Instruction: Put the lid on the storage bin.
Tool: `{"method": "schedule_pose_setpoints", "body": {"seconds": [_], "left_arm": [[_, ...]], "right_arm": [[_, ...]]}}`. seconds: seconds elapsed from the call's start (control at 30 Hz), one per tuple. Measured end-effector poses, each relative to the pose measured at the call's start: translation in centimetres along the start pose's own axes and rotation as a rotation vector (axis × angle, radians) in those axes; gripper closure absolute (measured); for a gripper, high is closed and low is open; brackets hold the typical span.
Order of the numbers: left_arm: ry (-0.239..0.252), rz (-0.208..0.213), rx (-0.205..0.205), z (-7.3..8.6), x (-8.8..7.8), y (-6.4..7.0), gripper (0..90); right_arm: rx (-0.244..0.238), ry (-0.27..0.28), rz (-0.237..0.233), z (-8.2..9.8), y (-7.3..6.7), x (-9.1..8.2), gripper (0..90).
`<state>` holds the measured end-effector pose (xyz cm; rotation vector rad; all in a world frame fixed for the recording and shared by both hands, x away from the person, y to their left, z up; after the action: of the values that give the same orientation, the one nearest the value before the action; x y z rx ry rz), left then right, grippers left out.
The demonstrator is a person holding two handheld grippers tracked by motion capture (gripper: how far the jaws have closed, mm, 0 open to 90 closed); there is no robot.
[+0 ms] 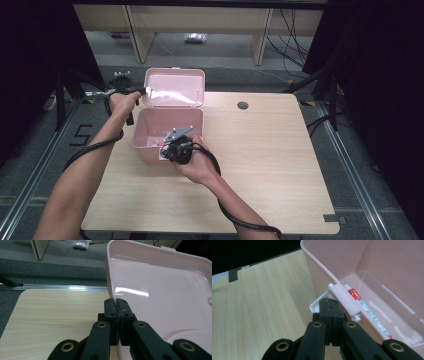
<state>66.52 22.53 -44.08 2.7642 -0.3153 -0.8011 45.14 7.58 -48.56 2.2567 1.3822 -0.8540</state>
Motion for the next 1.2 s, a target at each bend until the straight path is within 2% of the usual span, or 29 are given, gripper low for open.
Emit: {"method": "schedule_pose_setpoints", "body": {"seconds": [0.43, 0.77, 0.8, 1.03, 1.07, 1.13, 1.2], "left_arm": [[0.035, 0.007, 0.003, -0.4, -1.1, 0.2, 88.3], [0.054, 0.011, 0.025, -0.6, -1.9, 0.3, 88.4], [0.058, 0.010, 0.027, -0.6, -1.9, 0.3, 88.5], [0.080, 0.012, 0.030, -0.7, -2.5, 0.1, 88.4], [0.083, 0.014, 0.034, -0.7, -2.6, 0.1, 88.4], [0.089, 0.015, 0.038, -0.7, -2.8, 0.2, 88.5], [0.096, 0.015, 0.043, -0.8, -3.0, 0.2, 88.5]], "right_arm": [[0.002, -0.001, -0.002, 0.0, 0.0, 0.0, 90.0], [0.010, 0.016, -0.001, -0.1, 0.1, 0.2, 90.0], [0.010, 0.003, -0.008, -0.1, 0.1, 0.1, 90.0], [0.015, 0.002, -0.005, -0.1, 0.2, 0.1, 90.0], [-0.001, 0.013, 0.000, -0.1, 0.4, 0.2, 90.0], [0.026, 0.015, -0.004, -0.1, 0.3, 0.2, 90.0], [0.024, 0.010, -0.007, -0.1, 0.3, 0.1, 90.0]]}}
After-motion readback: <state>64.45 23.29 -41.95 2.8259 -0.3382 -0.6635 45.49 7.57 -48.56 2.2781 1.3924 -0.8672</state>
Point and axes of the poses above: each handheld gripper's, and its own axes: x roughly forward along the jaws, z roughly out of its underside, y roughly to its right, the point moved 9 cm from there along x, roughly forward along the jaws, and after that the axes turned 3 degrees about -x, right-handed, at the moved point
